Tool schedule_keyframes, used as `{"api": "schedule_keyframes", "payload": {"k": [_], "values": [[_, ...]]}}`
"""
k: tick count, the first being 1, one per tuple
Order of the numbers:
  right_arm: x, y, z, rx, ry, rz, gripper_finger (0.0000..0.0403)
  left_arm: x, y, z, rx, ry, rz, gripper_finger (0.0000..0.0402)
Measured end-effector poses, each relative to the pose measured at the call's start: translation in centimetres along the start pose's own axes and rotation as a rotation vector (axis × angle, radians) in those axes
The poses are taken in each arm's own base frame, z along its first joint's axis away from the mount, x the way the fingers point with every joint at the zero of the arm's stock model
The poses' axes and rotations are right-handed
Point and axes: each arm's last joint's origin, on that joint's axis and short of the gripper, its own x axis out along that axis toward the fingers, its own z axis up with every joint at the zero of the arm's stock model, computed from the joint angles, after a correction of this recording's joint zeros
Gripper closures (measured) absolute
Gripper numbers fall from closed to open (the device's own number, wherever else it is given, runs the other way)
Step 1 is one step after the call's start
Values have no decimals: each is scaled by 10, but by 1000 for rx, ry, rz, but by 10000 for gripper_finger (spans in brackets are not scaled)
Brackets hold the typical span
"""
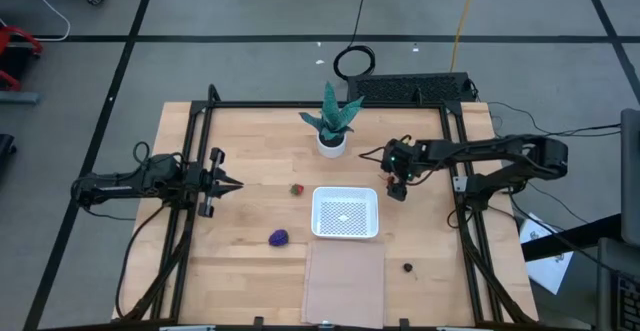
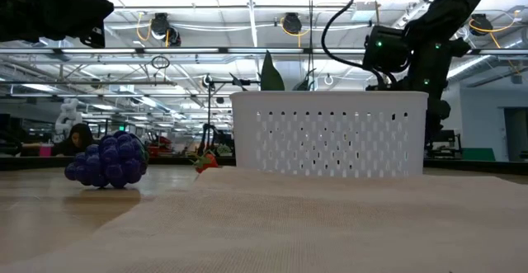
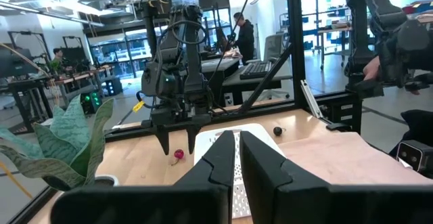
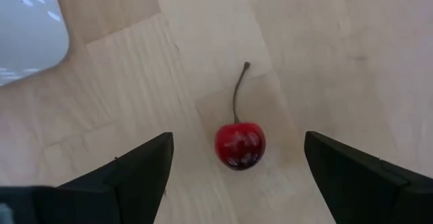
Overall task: Pick and placing Produce into tupperware
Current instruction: Put the red cherry into the basket
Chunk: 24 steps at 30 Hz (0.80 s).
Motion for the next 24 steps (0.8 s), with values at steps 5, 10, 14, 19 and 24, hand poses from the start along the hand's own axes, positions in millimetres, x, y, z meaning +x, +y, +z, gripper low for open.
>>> {"api": "schedule_keyframes", "payload": {"k": [5, 10, 14, 19, 24], "values": [[6, -1, 0, 0, 15, -23, 78, 0, 0, 0, 0, 1, 0, 373], [9, -2, 0, -10, 27, -52, 78, 0, 0, 0, -1, 4, -1, 373], [9, -2, 1, -17, 26, -54, 78, 0, 0, 0, -1, 5, 4, 373], [9, -2, 1, -33, 24, -56, 85, 0, 0, 0, -1, 5, 8, 373], [11, -2, -1, -37, 22, -54, 116, 0, 0, 0, -1, 5, 8, 373]]}}
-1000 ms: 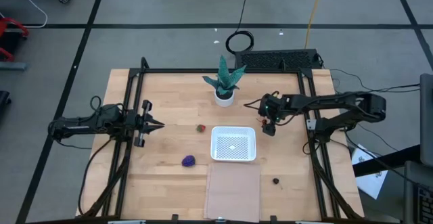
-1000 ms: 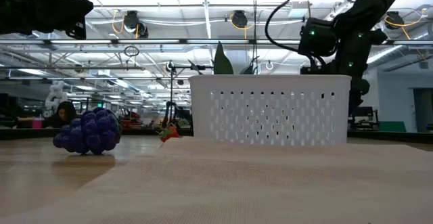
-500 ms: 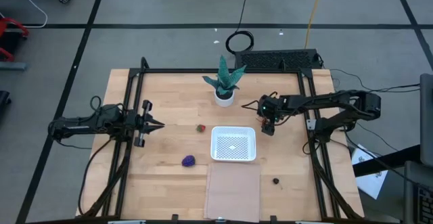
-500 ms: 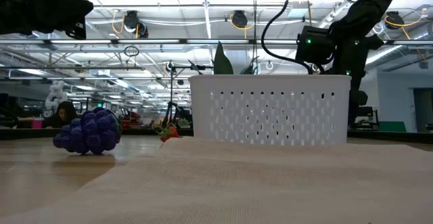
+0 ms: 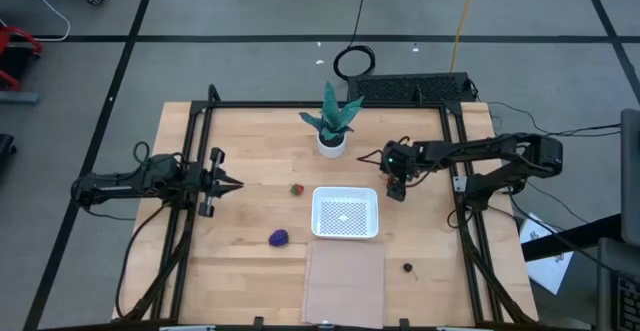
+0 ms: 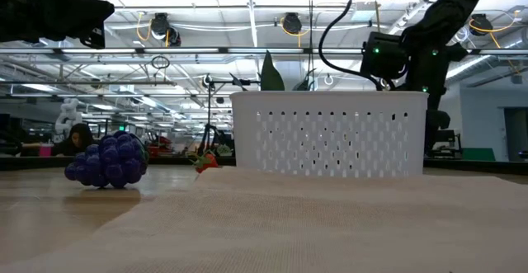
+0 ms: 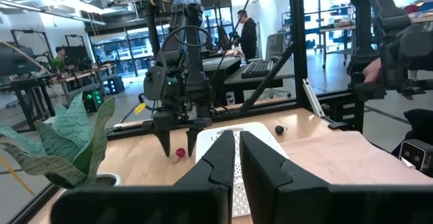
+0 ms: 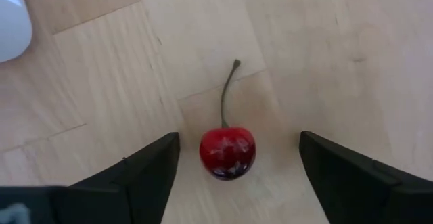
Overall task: Pick and placing Produce into tupperware
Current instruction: Put the red cherry into the basket
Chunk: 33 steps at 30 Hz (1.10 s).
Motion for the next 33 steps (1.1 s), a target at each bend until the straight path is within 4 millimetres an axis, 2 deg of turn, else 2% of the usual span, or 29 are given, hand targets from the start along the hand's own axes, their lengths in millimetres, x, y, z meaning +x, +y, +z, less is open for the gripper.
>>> {"api": "schedule_keyframes", "payload": {"k": [7, 23, 33], "values": [[5, 0, -9, -1, 19, 0, 161, 0, 0, 0, 0, 0, 0, 373], [6, 1, -8, -8, 1, 17, 265, 0, 0, 0, 0, 0, 0, 373], [-7, -1, -8, 6, -60, -22, 304, 0, 0, 0, 0, -1, 0, 373]]}}
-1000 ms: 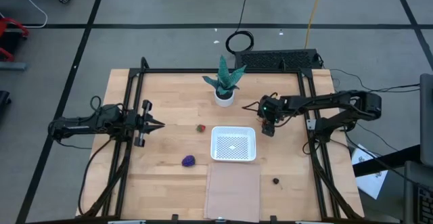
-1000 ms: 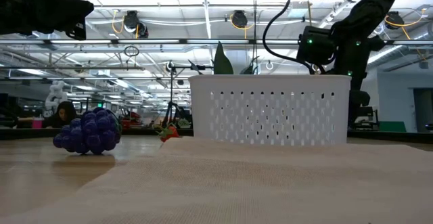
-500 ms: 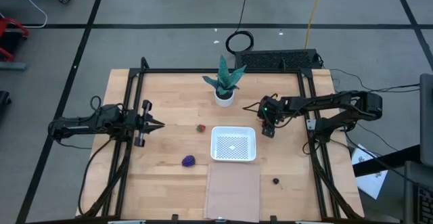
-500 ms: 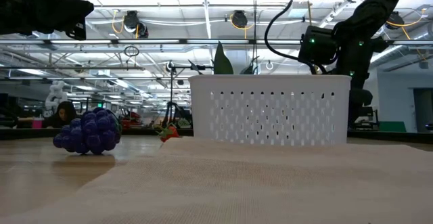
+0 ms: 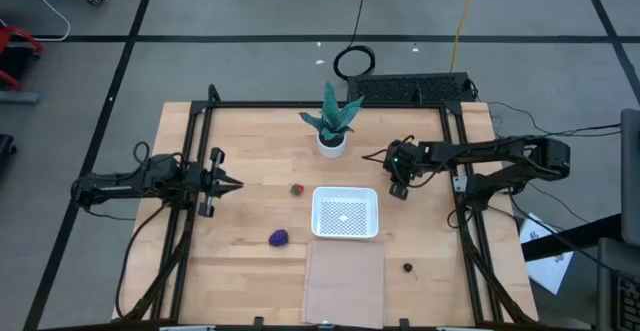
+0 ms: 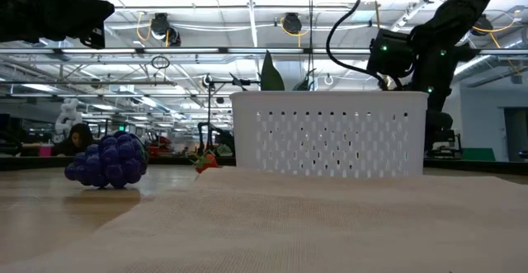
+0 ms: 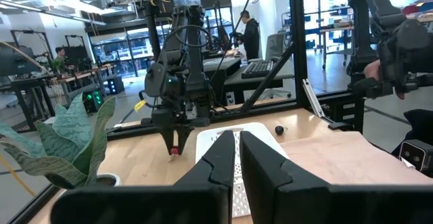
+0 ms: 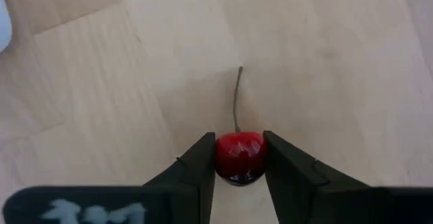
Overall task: Pick and placing Produce into tupperware
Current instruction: Put the red cherry into the basket
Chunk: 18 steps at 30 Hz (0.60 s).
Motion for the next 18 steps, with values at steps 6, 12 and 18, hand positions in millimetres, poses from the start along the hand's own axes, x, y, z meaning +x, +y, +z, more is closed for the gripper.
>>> {"api": "schedule_keyframes", "payload": {"k": [6, 12, 18], "values": [[-5, 1, 0, 22, -19, 19, 305, 0, 0, 0, 1, -5, 1, 373], [-8, 1, 3, 22, -17, 30, 306, 0, 0, 1, 1, -7, 1, 373], [-24, 2, 24, 30, -51, 58, 306, 0, 0, 1, 1, -8, 1, 373]]}}
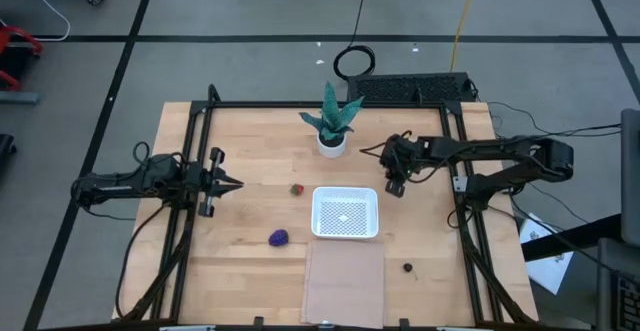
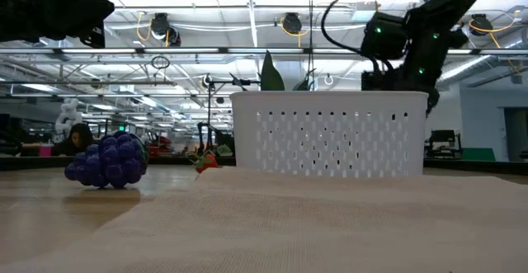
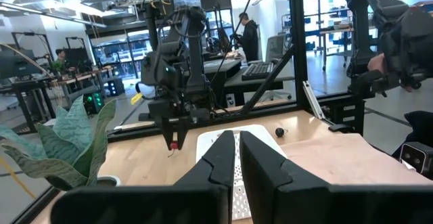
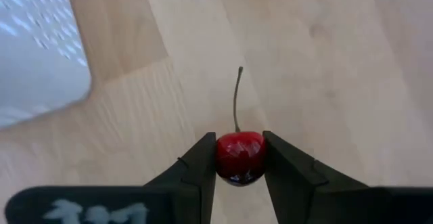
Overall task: Pick and placing Produce into tupperware
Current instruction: Put the red cherry into the basket
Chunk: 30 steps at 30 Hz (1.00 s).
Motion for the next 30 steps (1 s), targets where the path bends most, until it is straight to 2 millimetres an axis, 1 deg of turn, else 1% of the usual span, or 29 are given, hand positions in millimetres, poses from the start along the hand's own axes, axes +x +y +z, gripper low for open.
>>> {"api": "schedule_keyframes", "payload": {"k": [5, 16, 24, 28, 30], "values": [[-16, 1, 17, -30, -7, 1, 306, 0, 0, 0, 0, 0, 0, 373], [-58, 7, 52, -84, -56, 8, 306, 0, 0, 0, -8, 0, 0, 373], [-87, 21, 70, -147, -106, 30, 306, 0, 0, 0, -8, 0, 0, 373], [-96, 31, 76, -187, -140, 51, 306, 0, 0, 0, -8, 0, 0, 373], [-98, 37, 76, -221, -145, 92, 306, 0, 0, 0, -8, 0, 0, 373]]}}
